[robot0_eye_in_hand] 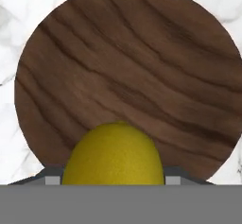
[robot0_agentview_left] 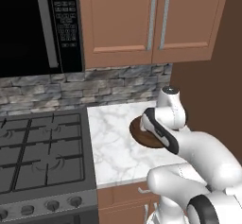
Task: Take the lemon, broccoli, and fish from the freezer and place them in the bowl on the counter.
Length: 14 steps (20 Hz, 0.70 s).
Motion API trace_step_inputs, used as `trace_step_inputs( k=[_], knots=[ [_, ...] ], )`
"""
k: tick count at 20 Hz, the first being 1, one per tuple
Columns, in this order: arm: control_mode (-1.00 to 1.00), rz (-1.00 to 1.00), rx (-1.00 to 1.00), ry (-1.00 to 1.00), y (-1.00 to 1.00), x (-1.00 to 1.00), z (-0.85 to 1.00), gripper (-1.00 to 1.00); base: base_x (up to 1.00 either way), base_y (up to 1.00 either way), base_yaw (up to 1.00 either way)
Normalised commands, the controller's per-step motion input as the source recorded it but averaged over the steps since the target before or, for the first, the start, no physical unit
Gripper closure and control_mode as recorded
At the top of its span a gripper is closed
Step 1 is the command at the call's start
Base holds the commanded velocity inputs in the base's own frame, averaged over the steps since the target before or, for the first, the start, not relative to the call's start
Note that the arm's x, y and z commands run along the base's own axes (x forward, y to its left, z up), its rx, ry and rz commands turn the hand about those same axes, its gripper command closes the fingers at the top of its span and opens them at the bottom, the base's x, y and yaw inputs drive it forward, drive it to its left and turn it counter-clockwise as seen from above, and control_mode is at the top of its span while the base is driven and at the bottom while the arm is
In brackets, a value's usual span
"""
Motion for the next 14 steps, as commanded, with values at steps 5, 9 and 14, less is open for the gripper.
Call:
trace_step_inputs(
  k=[5,9,14],
  knots=[
    [-1.00,0.00,0.00,0.00,-0.04,0.27,-0.47,1.00,0.00,0.00,0.00],
    [-1.00,0.00,0.00,0.00,0.00,0.22,-0.35,1.00,0.00,0.00,0.00],
    [-1.00,0.00,0.00,0.00,0.00,0.20,-0.28,1.00,0.00,0.00,0.00]
  ],
)
